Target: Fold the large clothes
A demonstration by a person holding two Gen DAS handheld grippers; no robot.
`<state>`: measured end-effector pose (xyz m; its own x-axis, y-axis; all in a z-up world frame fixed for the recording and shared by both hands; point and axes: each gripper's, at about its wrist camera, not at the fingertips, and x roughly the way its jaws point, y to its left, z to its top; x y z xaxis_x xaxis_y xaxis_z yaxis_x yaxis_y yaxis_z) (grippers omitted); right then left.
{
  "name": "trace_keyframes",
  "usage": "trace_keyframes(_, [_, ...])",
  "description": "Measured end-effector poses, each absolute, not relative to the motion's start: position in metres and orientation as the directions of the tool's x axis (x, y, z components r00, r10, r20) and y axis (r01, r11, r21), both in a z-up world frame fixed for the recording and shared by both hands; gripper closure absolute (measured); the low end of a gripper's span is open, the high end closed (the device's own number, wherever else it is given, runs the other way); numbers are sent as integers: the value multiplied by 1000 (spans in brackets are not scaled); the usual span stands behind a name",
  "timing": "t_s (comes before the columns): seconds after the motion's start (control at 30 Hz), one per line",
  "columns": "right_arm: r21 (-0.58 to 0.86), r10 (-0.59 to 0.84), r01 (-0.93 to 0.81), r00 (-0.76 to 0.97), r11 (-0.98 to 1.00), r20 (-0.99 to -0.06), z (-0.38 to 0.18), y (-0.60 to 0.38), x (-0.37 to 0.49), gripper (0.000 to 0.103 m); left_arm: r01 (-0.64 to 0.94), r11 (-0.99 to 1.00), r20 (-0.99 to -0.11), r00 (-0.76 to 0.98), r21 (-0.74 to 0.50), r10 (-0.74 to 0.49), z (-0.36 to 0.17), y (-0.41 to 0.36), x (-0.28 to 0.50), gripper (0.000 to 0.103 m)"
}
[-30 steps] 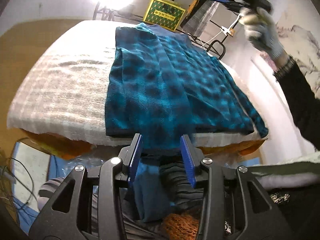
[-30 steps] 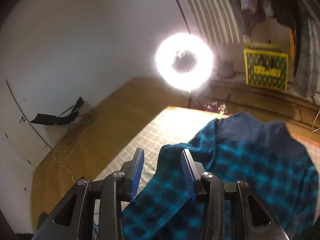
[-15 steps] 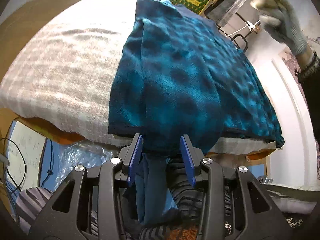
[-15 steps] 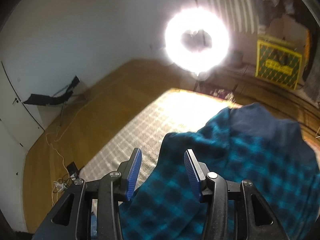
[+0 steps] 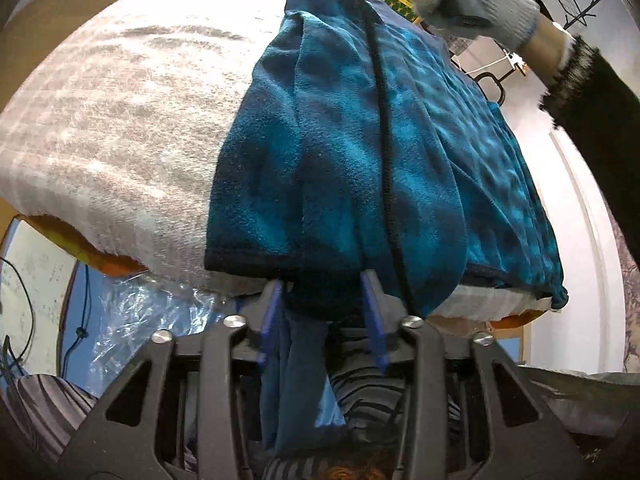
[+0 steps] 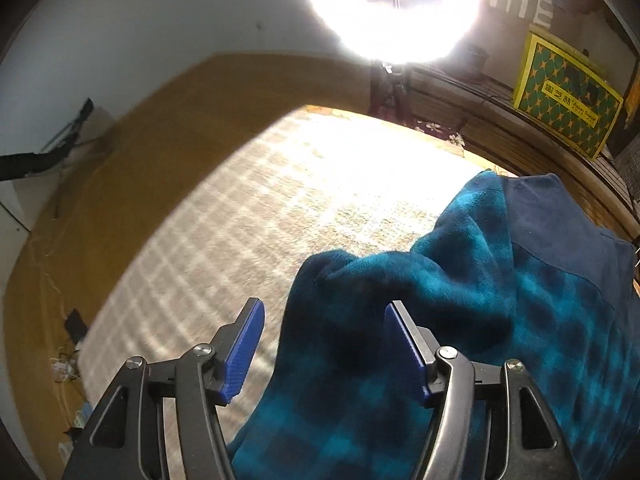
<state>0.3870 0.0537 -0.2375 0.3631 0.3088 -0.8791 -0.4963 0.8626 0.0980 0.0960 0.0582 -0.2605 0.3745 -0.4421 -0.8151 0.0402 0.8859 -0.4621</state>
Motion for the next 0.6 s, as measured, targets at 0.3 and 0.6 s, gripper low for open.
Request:
trace_keyframes(0.3, [-98, 134, -510, 399, 855, -907, -275, 87, 404, 90, 65, 876, -787, 412, -477, -459, -247, 61, 88, 97])
trace_keyframes(0.6, [-117, 144, -503, 449, 856, -882, -264, 78, 409, 103, 77, 874, -754, 473, -481, -456, -224, 72, 77, 97])
